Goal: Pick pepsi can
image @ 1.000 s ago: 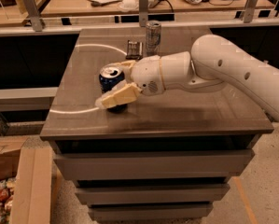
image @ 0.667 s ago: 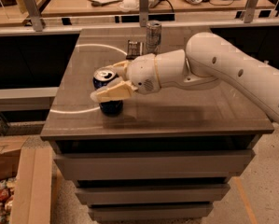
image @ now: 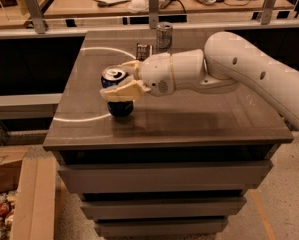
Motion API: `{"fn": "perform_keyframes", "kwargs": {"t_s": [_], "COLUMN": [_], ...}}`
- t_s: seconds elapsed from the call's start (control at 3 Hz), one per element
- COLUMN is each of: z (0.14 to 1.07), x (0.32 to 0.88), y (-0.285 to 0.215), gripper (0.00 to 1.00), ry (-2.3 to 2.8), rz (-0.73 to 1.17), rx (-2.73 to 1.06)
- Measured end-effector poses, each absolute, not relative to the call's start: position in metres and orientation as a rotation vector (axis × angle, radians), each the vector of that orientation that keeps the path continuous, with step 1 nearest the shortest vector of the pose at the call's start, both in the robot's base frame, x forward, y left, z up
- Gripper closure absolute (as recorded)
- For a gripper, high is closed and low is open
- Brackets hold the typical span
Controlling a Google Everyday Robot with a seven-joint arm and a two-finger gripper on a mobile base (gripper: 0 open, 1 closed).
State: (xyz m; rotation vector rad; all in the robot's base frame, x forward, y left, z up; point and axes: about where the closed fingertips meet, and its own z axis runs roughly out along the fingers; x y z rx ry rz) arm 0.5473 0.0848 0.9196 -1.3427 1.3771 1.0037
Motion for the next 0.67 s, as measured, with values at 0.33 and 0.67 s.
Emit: {"fn": "perform_keyframes", "kwargs": {"t_s": [0.33, 0.67], "z": [0.9427, 0.9427], "x": [0.5475, 0.5474], "y": [0.0682, 0.0683], "gripper": [1.00, 1.00], "ry": [1.320, 1.320], "rz": [1.013, 1.013], "rx": [-1.293, -1.293]}}
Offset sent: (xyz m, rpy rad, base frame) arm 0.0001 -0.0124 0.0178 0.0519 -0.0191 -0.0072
